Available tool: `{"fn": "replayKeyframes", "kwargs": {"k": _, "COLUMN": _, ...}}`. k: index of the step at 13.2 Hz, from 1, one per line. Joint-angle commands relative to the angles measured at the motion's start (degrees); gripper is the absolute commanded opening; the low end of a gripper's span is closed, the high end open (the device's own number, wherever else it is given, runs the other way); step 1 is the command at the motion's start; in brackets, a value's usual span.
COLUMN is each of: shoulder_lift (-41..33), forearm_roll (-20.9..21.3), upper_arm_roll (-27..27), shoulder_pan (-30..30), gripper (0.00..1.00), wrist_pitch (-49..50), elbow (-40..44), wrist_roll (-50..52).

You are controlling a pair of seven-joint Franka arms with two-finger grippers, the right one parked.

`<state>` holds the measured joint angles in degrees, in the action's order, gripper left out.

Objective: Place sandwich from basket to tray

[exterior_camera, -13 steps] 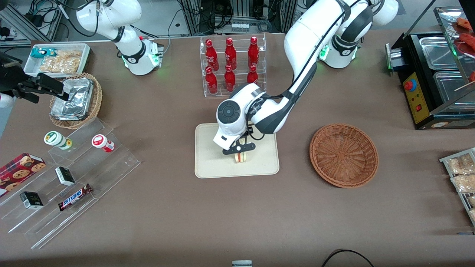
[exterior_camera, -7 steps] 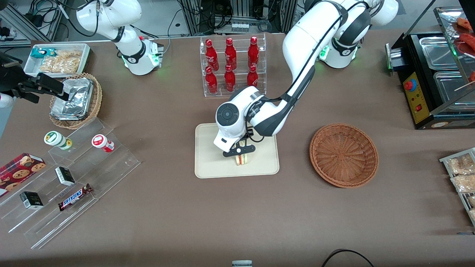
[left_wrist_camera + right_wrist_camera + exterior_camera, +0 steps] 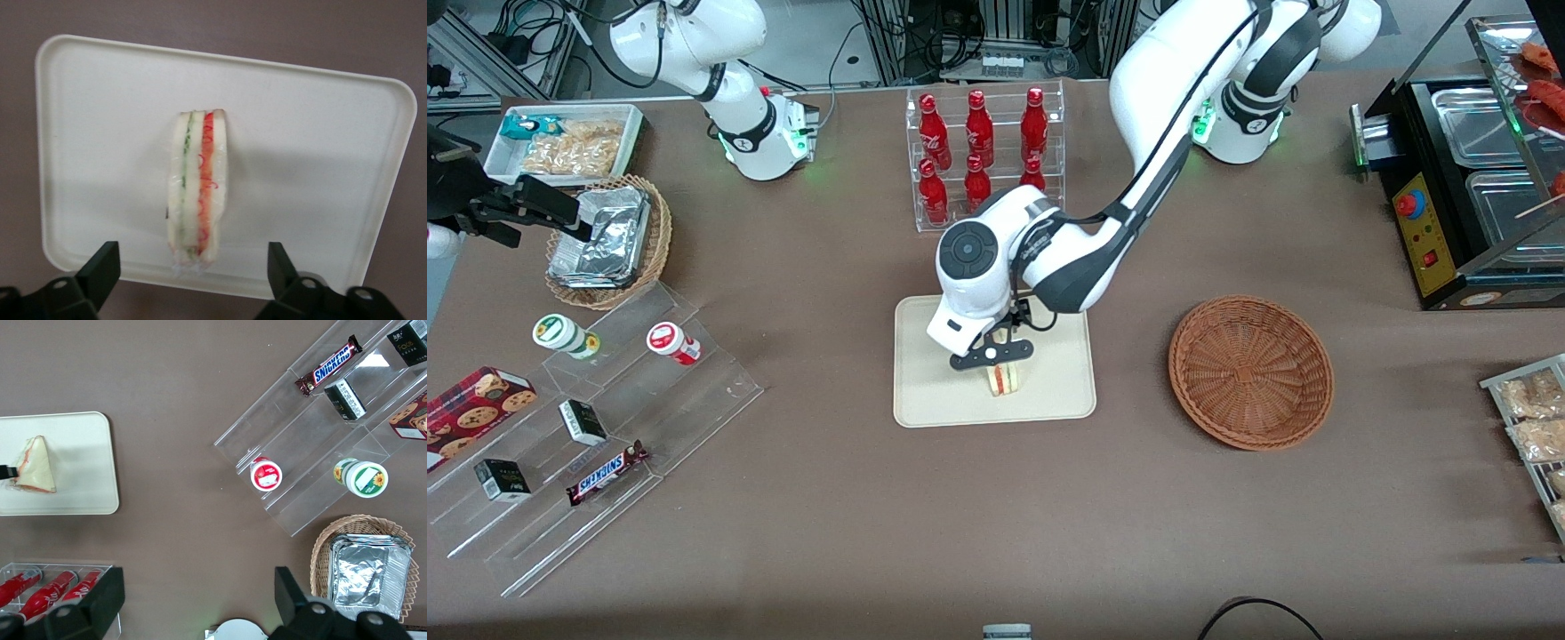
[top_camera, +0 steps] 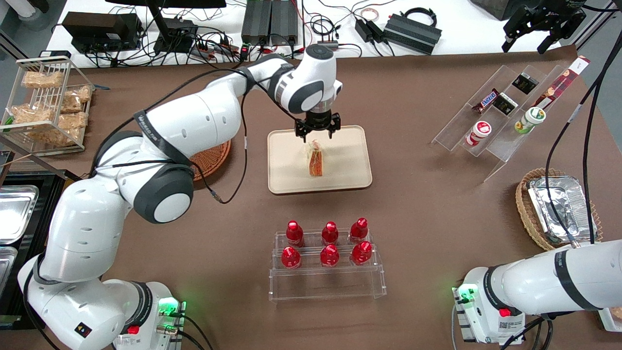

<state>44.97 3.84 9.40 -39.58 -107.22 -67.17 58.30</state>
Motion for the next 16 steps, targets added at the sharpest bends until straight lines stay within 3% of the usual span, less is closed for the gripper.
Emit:
{"fn": "replayKeyframes", "kwargs": {"k": 1, "shoulder_lift": -4.26, "forearm_roll": 0.56, "upper_arm_roll": -0.18, "shoulder_pan": 2.64, "gripper": 1.00, "wrist_pitch": 5.07, "elbow": -1.82, "wrist_roll": -2.90}}
{"fn": "replayKeyframes", "kwargs": {"k": 7, "shoulder_lift": -11.12, "forearm_roll": -1.20, "upper_arm_roll": -0.26, "shoulder_pan": 8.54, "gripper": 1.00, "wrist_pitch": 10.45, "elbow": -9.72, "wrist_roll": -8.81}}
{"fn": "replayKeyframes", "kwargs": {"k": 16, "shoulder_lift": -26.58, "forearm_roll": -1.38, "upper_arm_roll": -0.18, "shoulder_pan": 24.97, "gripper": 1.00, "wrist_pitch": 14.13, "elbow": -25.90, "wrist_roll": -32.08}}
